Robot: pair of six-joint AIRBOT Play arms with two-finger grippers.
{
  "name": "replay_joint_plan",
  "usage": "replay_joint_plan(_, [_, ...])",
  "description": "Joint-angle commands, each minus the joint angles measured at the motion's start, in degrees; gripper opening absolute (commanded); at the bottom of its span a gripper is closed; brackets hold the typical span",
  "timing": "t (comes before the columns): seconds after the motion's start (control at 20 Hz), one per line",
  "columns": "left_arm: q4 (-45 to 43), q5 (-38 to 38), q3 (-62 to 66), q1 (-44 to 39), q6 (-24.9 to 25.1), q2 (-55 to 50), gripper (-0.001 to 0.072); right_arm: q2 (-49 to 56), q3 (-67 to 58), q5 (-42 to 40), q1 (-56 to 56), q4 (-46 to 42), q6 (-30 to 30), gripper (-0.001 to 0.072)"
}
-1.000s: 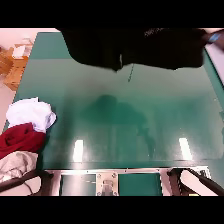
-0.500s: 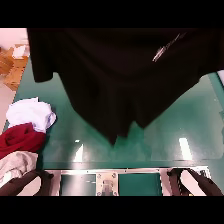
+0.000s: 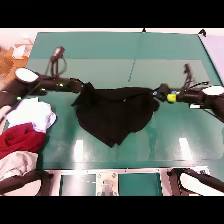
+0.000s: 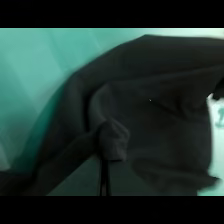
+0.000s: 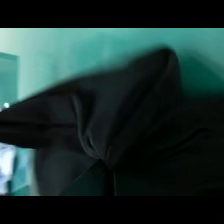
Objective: Fold the shirts.
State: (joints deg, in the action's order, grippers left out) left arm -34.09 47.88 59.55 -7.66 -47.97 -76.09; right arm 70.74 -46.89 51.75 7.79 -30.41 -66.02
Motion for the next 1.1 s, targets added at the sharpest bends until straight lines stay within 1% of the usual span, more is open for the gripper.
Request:
replay_joint_plan(0.0, [0.2, -5.5, -1.6, -1.7, 1.6, -6.2, 0.0025, 9.1, -0.8, -2.7, 1.0, -0.1, 0.7, 0.0019])
replay_joint_plan(0.05, [-0.5, -5.0, -0.9, -1.7, 1.6, -6.2, 0.0025, 9.1, -2.7, -0.3, 3.0, -0.2, 0.7, 0.0110])
replay_joint_plan(0.1, [-1.3, -4.2, 0.0, -1.7, 1.5, -6.2, 0.0025, 8.8, -4.7, 3.4, 5.4, -0.3, 0.5, 0.0236])
replay_joint_plan(0.15, [-1.7, -3.2, 0.9, -1.7, 1.5, -6.2, 0.0025, 8.1, -6.7, 8.2, 8.7, -0.3, -0.5, 0.0271])
replay_joint_plan(0.25, [-1.8, -1.7, 2.2, -1.7, 1.5, -6.2, 0.0025, 5.6, -7.7, 15.6, 14.8, -2.4, -3.2, 0.0271])
replay_joint_plan(0.3, [-1.8, -0.6, 2.6, -1.7, 1.5, -6.2, 0.0036, 3.5, -6.6, 17.3, 16.7, -5.9, -4.4, 0.0271])
replay_joint_plan(0.35, [-1.9, 0.8, 3.0, -1.7, 1.5, -6.2, 0.0273, 0.9, -4.1, 17.6, 17.7, -10.4, -6.0, 0.0271])
replay_joint_plan(0.4, [-3.1, 2.6, 3.7, -1.7, 0.3, -6.1, 0.0615, -2.3, -0.5, 17.3, 18.6, -15.1, -7.8, 0.0275])
replay_joint_plan(0.45, [-5.1, 5.2, 4.9, -1.0, -2.3, -6.1, 0.0632, -5.0, 3.3, 17.3, 19.0, -17.8, -9.5, 0.0357])
replay_joint_plan(0.5, [-6.8, 8.4, 6.8, 0.5, -4.5, -6.1, 0.0632, -7.3, 7.2, 17.3, 19.2, -18.3, -10.5, 0.0442])
replay_joint_plan(0.65, [-8.0, 16.5, 12.1, 8.4, -8.6, -6.1, 0.0632, -11.1, 19.5, 13.5, 16.6, -14.0, -9.6, 0.0444])
replay_joint_plan(0.7, [-7.9, 18.7, 13.0, 11.8, -10.0, -6.1, 0.0632, -11.1, 22.7, 11.0, 14.7, -11.6, -8.4, 0.0443])
replay_joint_plan(0.8, [-8.4, 22.3, 13.2, 17.8, -11.7, -6.2, 0.0632, -10.9, 27.6, 5.1, 9.2, -7.0, -8.3, 0.0442])
replay_joint_plan(0.9, [-10.3, 25.2, 13.0, 21.9, -12.0, -6.4, 0.0632, -9.3, 28.8, 0.0, 2.8, -4.3, -8.3, 0.0434])
replay_joint_plan(1.0, [-11.0, 25.7, 11.7, 24.1, -12.0, -6.5, 0.0632, -7.3, 28.5, -5.8, -3.0, 0.7, -8.3, 0.0416])
replay_joint_plan(1.05, [-11.0, 25.6, 10.8, 24.5, -12.0, -6.5, 0.0632, -5.7, 27.7, -8.7, -5.8, 3.0, -7.3, 0.0393])
